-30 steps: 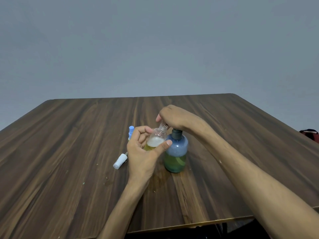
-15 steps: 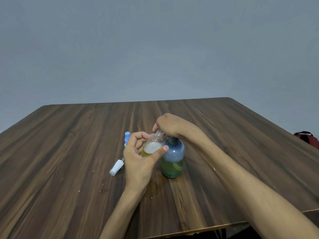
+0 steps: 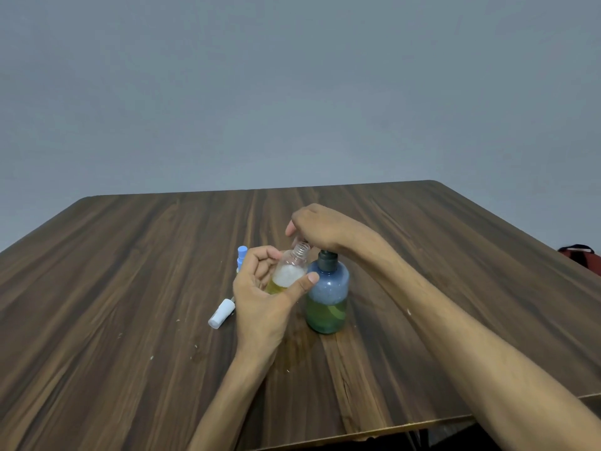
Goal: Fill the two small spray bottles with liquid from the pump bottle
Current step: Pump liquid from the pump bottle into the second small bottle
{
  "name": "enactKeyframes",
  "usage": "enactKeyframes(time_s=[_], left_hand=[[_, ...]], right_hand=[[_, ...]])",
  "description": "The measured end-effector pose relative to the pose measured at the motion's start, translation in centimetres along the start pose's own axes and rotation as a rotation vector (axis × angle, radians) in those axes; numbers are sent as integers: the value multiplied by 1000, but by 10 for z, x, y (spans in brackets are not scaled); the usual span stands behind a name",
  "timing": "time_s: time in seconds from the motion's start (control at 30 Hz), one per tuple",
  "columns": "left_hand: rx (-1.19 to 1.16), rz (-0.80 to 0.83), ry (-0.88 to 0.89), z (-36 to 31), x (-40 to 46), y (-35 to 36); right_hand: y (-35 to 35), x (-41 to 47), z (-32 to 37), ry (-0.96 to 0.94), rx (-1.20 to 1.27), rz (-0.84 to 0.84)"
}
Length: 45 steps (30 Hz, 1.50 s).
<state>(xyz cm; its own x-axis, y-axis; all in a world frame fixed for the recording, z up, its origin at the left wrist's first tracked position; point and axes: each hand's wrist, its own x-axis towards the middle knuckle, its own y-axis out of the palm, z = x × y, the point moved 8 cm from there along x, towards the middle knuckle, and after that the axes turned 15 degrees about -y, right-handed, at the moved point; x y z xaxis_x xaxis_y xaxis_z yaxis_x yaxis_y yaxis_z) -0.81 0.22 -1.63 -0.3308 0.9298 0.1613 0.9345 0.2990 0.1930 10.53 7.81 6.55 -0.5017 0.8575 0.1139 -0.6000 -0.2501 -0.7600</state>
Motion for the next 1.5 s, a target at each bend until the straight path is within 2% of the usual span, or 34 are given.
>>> enactKeyframes(time_s=[0.13, 0.57, 0.7, 1.17, 1.5], left_hand=[[7, -6, -4, 0, 0, 0], [4, 0, -2, 2, 1, 0], [10, 9, -4, 3, 1, 0], [11, 3, 3, 3, 0, 1], [7, -3, -14, 3, 1, 0]], right_hand=[[5, -2, -6, 27, -50, 37], [0, 1, -1, 10, 11, -6], [2, -1, -8, 40, -54, -6], [0, -1, -7, 44, -40, -20], [6, -1, -6, 61, -79, 37]])
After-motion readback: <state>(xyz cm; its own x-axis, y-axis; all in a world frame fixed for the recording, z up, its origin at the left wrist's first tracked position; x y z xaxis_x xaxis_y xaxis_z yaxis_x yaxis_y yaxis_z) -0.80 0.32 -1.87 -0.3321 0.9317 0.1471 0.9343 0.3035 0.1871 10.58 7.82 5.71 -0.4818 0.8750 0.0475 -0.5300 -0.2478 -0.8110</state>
